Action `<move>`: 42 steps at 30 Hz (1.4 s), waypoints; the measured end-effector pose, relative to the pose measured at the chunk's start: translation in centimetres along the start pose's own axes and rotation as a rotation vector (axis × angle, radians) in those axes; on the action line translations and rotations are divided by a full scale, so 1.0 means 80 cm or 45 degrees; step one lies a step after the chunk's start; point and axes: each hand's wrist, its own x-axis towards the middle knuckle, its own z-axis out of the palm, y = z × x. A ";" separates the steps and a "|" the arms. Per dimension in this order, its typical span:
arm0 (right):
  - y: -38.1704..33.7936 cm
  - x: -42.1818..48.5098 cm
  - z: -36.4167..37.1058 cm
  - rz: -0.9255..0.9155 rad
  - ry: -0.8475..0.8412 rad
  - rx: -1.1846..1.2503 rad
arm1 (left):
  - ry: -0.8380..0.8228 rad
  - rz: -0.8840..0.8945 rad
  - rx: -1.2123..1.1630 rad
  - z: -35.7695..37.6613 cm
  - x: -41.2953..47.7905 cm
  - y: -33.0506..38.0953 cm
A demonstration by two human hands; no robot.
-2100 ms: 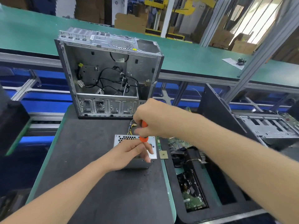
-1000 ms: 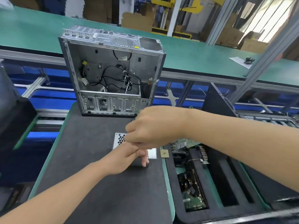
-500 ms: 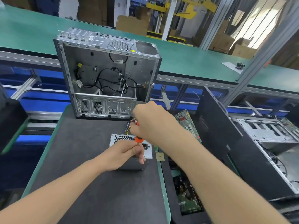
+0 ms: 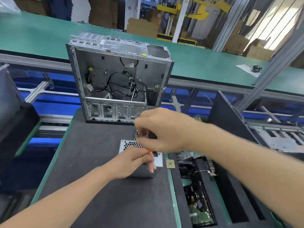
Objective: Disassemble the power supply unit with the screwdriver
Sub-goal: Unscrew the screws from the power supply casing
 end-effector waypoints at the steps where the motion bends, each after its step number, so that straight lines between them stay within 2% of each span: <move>1: -0.011 -0.001 0.012 0.211 0.162 -0.058 | 0.006 -0.005 -0.001 0.000 0.000 0.001; 3: -0.032 0.000 0.031 0.638 0.363 -0.209 | 0.003 -0.006 0.008 0.000 0.000 0.003; 4: -0.039 0.003 0.038 0.787 0.379 -0.223 | -0.004 -0.004 0.023 0.000 0.000 0.005; 5: -0.043 0.005 0.043 0.870 0.360 -0.193 | -0.006 -0.003 0.040 0.001 -0.001 0.006; 7: -0.041 0.009 0.046 0.882 0.292 -0.099 | -0.005 -0.010 0.030 0.002 -0.003 0.007; 8: -0.036 0.011 0.043 0.809 0.257 -0.049 | -0.010 -0.023 -0.001 0.002 -0.004 0.007; 11: -0.016 0.003 0.017 0.392 0.059 0.142 | -0.021 -0.047 -0.067 0.001 -0.004 0.004; 15: 0.015 -0.006 -0.012 -0.071 -0.233 0.140 | -0.017 -0.033 -0.092 0.001 -0.002 0.003; 18: 0.025 0.003 -0.018 -0.210 -0.342 0.092 | -0.018 -0.031 -0.050 0.000 0.001 0.002; 21: 0.023 0.006 -0.018 -0.197 -0.349 0.067 | 0.000 -0.035 -0.078 0.002 -0.001 0.004; 22: 0.019 0.004 -0.016 -0.167 -0.303 0.045 | 0.007 -0.036 -0.091 0.002 -0.002 0.004; 24: 0.009 -0.001 -0.007 -0.013 -0.070 -0.065 | 0.019 -0.040 -0.092 0.003 -0.002 0.004; 27: -0.015 -0.002 0.010 0.566 0.331 -0.113 | 0.027 -0.060 -0.054 0.002 -0.002 0.003; 29: -0.033 0.005 0.025 0.828 0.329 -0.095 | 0.029 -0.045 -0.013 0.002 -0.003 0.004; 31: -0.042 0.012 0.036 0.860 0.263 -0.081 | 0.033 -0.032 0.059 0.001 -0.004 0.004; 33: -0.033 0.015 0.032 0.758 0.207 -0.054 | 0.016 -0.048 0.045 0.000 -0.005 0.003; 39: 0.008 -0.001 -0.018 -0.014 -0.299 0.105 | -0.006 -0.066 -0.086 0.002 -0.005 0.001; 42: 0.019 -0.003 -0.025 -0.170 -0.376 0.048 | -0.013 -0.068 -0.061 0.002 -0.005 0.002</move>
